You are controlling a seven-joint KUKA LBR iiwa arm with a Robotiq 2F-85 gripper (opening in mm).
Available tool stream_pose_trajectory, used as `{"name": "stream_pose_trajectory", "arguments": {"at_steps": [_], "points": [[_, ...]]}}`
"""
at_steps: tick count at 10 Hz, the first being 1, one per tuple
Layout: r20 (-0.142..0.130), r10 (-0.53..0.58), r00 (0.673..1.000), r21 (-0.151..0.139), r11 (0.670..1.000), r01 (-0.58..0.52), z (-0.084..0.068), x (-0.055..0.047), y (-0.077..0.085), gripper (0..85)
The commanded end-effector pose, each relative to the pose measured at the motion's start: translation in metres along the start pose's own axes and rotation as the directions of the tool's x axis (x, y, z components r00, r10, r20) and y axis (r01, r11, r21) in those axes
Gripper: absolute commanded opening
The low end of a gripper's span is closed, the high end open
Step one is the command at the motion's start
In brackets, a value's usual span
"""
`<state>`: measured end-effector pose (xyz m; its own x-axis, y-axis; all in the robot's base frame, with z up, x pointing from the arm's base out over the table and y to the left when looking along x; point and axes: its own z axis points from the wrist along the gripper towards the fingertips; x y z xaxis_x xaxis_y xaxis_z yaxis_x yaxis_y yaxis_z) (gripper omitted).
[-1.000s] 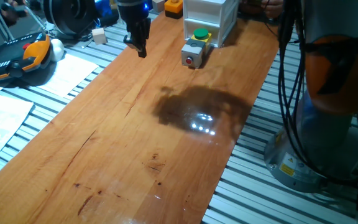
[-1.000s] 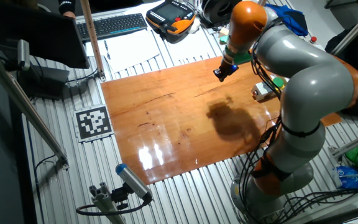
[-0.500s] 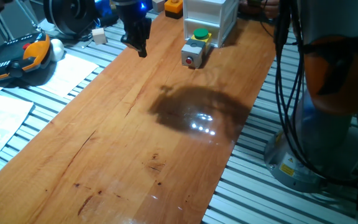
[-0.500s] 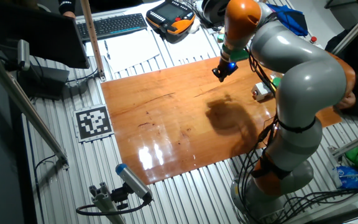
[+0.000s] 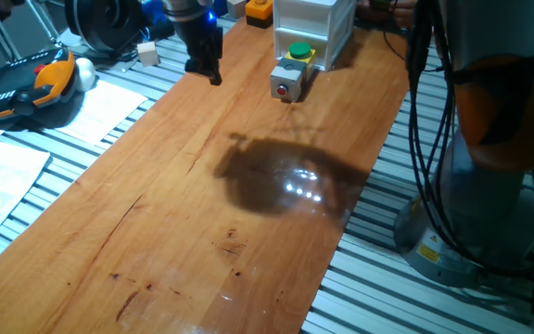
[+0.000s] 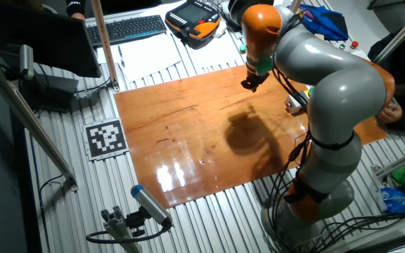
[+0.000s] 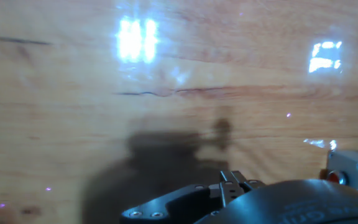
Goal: Press the button horizontally
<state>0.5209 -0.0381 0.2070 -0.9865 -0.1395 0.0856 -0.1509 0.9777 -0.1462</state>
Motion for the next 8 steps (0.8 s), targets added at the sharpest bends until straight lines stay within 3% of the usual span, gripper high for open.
{"name": "stream_pose_trajectory", "arguments": {"at_steps": [1, 3, 4, 8], "points": [[0.004, -0.006, 1.000, 0.004, 1.000, 0.006, 0.008, 0.001, -0.004, 0.0], [0.017, -0.024, 1.000, 0.067, 0.998, 0.023, 0.029, 0.008, -0.016, 0.0], [0.029, -0.029, 0.999, 0.071, 0.997, 0.027, 0.044, 0.013, -0.026, 0.0], [0.058, -0.053, 0.997, 0.081, 0.996, 0.048, 0.094, 0.014, -0.059, 0.0]]}}
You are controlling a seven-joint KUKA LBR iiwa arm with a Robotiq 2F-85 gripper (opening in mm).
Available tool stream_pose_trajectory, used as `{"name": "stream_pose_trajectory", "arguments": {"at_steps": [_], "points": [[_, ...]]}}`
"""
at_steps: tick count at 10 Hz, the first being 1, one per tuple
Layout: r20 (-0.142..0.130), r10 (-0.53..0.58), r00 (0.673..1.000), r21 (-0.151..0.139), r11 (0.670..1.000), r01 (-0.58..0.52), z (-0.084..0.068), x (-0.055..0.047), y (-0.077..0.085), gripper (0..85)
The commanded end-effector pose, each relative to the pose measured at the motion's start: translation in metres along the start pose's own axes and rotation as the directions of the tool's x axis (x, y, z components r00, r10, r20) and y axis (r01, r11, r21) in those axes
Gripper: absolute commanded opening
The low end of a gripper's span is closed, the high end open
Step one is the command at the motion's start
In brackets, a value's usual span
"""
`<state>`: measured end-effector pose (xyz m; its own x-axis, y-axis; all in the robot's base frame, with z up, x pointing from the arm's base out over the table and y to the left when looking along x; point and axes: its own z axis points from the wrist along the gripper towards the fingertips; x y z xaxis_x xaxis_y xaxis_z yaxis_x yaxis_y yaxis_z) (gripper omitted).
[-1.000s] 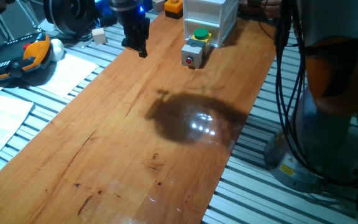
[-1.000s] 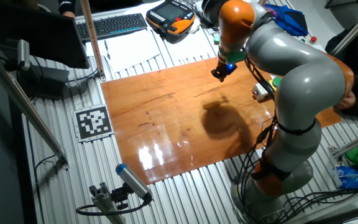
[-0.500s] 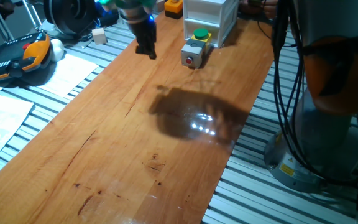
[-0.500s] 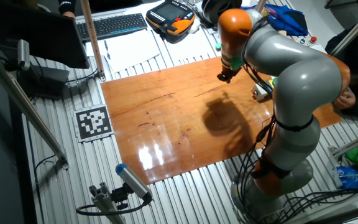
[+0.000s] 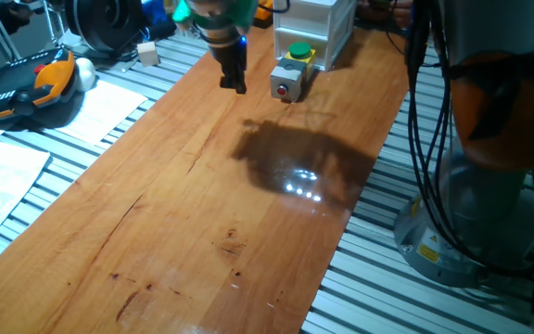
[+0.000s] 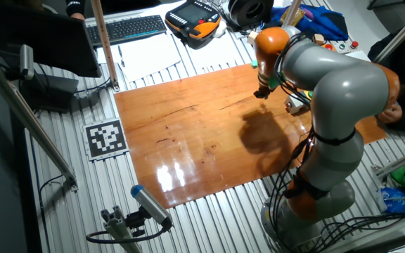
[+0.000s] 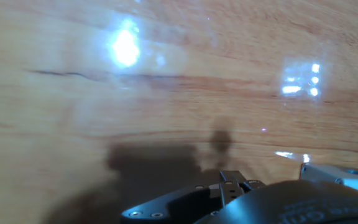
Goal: Press the button horizontally
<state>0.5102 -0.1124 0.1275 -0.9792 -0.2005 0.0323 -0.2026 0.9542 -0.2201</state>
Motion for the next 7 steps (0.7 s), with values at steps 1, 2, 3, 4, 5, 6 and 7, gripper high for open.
{"name": "stream_pose_trajectory", "arguments": {"at_steps": [1, 2, 3, 4, 5, 6, 7], "points": [[0.014, 0.000, 1.000, 0.001, 1.000, 0.000, 0.015, 0.003, -0.005, 0.0], [0.023, -0.003, 1.000, 0.003, 1.000, 0.003, 0.023, 0.006, -0.009, 0.0], [0.018, -0.010, 1.000, -0.012, 1.000, 0.011, 0.027, 0.009, -0.012, 0.0], [0.018, -0.018, 1.000, 0.001, 1.000, 0.018, 0.029, 0.014, -0.014, 0.0], [0.024, -0.032, 0.999, 0.006, 0.999, 0.032, 0.030, 0.017, -0.019, 0.0], [0.017, -0.046, 0.999, -0.005, 0.999, 0.046, 0.030, 0.018, -0.025, 0.0], [0.024, -0.042, 0.999, -0.032, 0.999, 0.043, 0.029, 0.018, -0.027, 0.0]]}}
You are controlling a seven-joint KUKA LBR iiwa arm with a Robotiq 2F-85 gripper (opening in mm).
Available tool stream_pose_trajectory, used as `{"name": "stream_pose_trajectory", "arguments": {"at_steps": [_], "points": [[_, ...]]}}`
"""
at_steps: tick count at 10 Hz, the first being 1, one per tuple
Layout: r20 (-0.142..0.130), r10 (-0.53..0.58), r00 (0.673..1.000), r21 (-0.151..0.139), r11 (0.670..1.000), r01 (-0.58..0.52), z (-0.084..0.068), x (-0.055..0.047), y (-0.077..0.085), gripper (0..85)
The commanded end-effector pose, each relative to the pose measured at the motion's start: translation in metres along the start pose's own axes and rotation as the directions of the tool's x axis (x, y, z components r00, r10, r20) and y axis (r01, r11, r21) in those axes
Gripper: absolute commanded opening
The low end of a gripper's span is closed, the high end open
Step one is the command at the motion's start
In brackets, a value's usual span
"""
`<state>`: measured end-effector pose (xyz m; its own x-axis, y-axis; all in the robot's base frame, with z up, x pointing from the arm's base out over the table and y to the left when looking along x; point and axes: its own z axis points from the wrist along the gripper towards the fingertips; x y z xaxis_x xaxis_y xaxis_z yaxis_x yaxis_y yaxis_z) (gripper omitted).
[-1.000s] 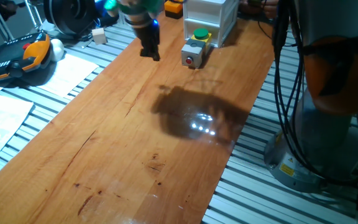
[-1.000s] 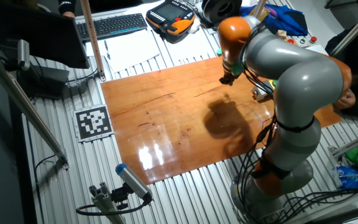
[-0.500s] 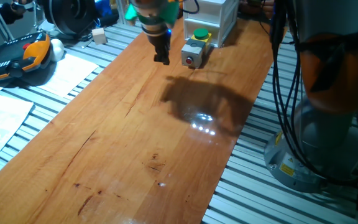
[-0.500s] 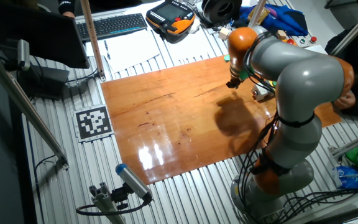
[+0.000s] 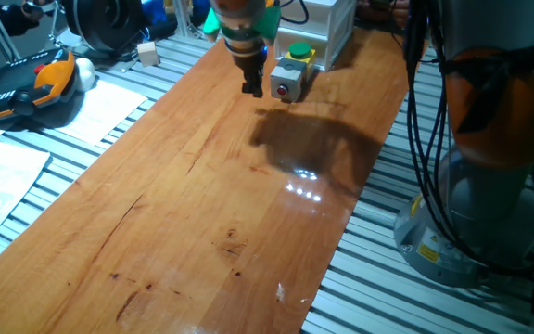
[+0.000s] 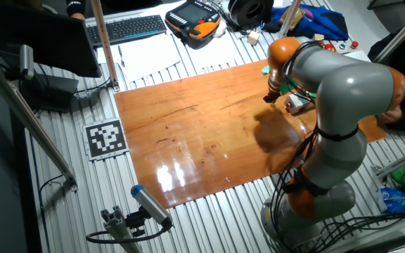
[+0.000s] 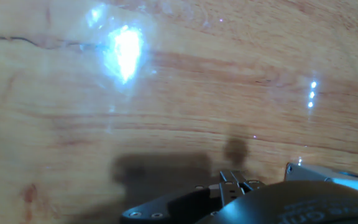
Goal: Press the button horizontally
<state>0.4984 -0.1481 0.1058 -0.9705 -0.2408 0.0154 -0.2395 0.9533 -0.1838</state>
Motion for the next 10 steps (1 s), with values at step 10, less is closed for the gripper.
{"name": "stream_pose_trajectory", "arguments": {"at_steps": [10], "points": [[-0.116, 0.165, 0.979, 0.017, 0.986, -0.164, 0.0036, 0.0012, -0.0023, 0.0]]}}
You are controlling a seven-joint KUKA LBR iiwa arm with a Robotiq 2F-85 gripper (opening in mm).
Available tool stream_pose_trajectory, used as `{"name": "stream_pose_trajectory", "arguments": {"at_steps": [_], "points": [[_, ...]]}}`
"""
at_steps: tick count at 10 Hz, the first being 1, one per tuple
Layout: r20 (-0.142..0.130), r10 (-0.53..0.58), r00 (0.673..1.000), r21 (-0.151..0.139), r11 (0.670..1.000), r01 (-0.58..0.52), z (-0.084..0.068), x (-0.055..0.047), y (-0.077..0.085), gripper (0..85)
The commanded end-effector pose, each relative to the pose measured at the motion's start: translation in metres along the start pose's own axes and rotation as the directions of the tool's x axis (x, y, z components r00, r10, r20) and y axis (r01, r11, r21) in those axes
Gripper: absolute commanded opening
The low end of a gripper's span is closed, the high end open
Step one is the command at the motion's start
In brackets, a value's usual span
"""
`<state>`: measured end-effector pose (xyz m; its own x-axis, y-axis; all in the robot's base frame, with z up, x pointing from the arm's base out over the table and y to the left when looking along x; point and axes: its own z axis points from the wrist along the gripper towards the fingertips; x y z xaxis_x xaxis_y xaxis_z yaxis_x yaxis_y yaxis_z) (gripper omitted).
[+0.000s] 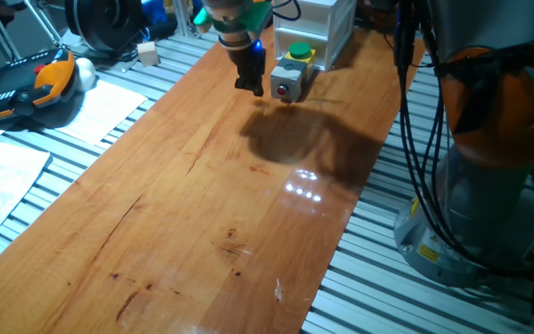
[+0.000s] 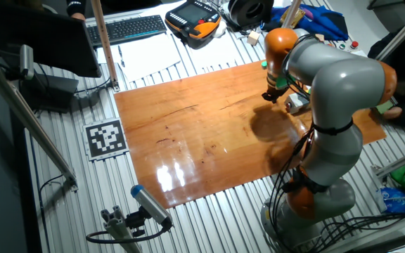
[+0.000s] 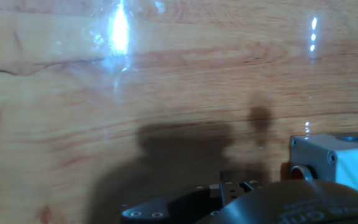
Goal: Press the button horizontally
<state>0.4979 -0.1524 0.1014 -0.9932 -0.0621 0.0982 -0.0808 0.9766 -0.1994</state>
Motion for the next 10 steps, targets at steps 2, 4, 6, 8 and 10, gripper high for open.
{"name": "stream_pose_trajectory", "arguments": {"at_steps": [2, 4, 6, 8, 10], "points": [[0.003, -0.011, 1.000, 0.021, 1.000, 0.011, 0.006, 0.001, -0.006, 0.0], [0.011, -0.032, 0.999, 0.093, 0.995, 0.031, 0.015, 0.005, -0.009, 0.0], [0.035, -0.058, 0.998, 0.093, 0.994, 0.054, 0.030, 0.009, -0.019, 0.0], [0.031, -0.086, 0.996, 0.113, 0.990, 0.082, 0.038, 0.013, -0.029, 0.0], [0.016, -0.109, 0.994, 0.143, 0.984, 0.105, 0.043, 0.016, -0.035, 0.0]]}}
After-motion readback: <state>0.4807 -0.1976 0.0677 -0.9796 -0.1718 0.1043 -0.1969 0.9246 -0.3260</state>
